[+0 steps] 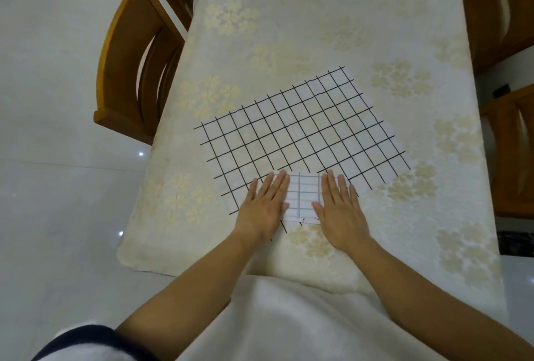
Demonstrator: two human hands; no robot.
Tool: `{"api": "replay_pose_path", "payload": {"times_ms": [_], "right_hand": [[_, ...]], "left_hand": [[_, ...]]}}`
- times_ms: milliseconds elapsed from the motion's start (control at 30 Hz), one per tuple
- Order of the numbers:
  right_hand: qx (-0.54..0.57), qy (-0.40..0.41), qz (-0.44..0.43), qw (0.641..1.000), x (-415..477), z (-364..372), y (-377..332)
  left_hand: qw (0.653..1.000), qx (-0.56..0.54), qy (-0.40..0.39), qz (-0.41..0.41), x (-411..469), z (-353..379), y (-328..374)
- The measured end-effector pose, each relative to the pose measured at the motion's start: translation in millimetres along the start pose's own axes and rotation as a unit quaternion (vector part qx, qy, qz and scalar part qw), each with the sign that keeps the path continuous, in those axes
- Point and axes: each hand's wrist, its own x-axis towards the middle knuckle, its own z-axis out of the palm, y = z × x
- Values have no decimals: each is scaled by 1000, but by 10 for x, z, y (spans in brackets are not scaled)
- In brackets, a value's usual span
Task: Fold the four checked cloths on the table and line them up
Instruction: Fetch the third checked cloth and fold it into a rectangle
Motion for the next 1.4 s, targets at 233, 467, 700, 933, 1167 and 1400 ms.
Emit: {"api": "replay_pose_path", "payload": {"times_ms": [233, 467, 700, 933, 1167, 1400], "right_hand": [[62, 96, 41, 993, 269, -282, 22], [70, -18, 50, 996, 466, -623, 27], [369, 64, 117, 920, -144, -828, 38], [587, 121, 124, 791, -490, -1250, -150], [659, 88, -4, 747, -621, -1715, -850], [654, 6, -28, 756, -1109, -1300, -1451]], "left_hand": [[994, -84, 68, -11, 313, -305, 100], [999, 15, 28, 19, 634, -499, 161], [981, -191, 12, -6, 346, -791, 108], [797, -568, 194, -65, -412, -1189, 175], [756, -585, 255, -143, -1407, -1377, 172], [730, -563, 322, -215, -2433, -1310, 141]]}}
